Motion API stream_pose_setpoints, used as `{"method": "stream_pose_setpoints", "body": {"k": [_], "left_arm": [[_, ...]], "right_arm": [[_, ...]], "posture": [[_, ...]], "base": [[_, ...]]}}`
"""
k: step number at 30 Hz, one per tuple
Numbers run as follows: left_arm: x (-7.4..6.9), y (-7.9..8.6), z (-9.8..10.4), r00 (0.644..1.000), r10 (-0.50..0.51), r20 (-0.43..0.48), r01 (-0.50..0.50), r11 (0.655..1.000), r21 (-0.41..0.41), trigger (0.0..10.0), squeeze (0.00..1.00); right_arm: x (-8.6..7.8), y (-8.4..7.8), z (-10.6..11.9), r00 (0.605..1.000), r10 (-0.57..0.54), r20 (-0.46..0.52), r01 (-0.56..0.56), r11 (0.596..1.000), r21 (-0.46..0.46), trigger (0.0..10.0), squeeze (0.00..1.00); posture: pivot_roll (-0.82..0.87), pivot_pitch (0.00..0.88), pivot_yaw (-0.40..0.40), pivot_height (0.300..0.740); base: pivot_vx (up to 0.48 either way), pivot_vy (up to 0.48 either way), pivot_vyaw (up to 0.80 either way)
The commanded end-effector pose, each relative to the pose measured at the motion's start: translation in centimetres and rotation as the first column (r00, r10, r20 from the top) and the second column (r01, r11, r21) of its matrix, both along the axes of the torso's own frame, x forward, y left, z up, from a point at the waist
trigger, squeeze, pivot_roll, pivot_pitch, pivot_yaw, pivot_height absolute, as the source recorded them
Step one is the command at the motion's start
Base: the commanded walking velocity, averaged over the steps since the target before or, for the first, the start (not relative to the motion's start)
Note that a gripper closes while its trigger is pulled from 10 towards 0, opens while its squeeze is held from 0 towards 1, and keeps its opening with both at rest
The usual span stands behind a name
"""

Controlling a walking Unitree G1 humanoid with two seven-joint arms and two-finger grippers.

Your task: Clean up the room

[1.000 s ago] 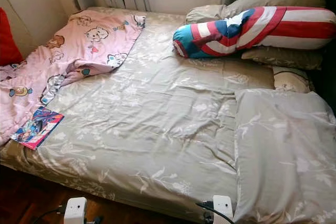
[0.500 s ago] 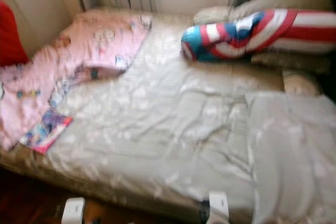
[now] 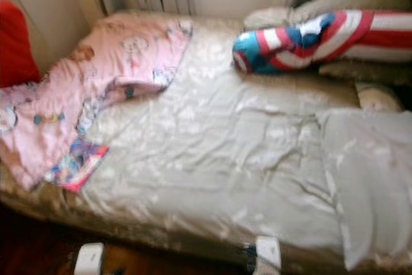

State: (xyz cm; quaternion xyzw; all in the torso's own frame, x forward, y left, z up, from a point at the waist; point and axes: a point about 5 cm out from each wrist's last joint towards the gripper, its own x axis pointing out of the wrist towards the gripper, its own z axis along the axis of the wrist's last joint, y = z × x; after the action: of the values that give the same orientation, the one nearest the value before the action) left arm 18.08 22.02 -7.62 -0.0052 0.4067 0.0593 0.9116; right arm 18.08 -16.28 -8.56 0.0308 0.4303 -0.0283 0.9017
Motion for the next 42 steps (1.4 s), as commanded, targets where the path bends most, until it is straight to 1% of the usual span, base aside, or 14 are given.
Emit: {"method": "stream_pose_setpoints", "body": {"k": [1,18,31,42], "left_arm": [[-0.59,-0.41,-0.40,1.000,0.005,-0.022,-0.005,1.000,-0.016,10.0,0.00],[-0.61,-0.46,-0.42,1.000,0.006,-0.023,-0.006,1.000,-0.016,10.0,0.00],[-0.49,-0.82,-0.44,1.000,0.011,-0.020,-0.011,1.000,-0.023,10.0,0.00],[-0.11,-1.05,-0.34,1.000,0.023,-0.018,-0.024,0.999,-0.028,10.0,0.00]], "right_arm": [[-0.79,-0.90,-0.32,1.000,-0.011,-0.025,0.011,1.000,-0.021,10.0,0.00],[-0.76,-0.96,-0.28,1.000,-0.008,-0.021,0.008,1.000,-0.025,10.0,0.00],[-0.61,-1.31,-0.18,1.000,-0.006,-0.014,0.006,0.999,-0.034,10.0,0.00],[-0.13,-1.45,0.05,1.000,0.008,-0.004,-0.008,0.999,-0.044,10.0,0.00]], "posture": [[-0.04,0.132,0.044,0.740],[-0.04,0.127,0.040,0.740],[-0.05,0.114,0.026,0.740],[-0.04,0.064,0.018,0.740]], "base": [[0.000,0.480,0.00],[0.000,0.480,0.00],[0.000,0.480,0.00],[0.000,0.480,0.00]]}}
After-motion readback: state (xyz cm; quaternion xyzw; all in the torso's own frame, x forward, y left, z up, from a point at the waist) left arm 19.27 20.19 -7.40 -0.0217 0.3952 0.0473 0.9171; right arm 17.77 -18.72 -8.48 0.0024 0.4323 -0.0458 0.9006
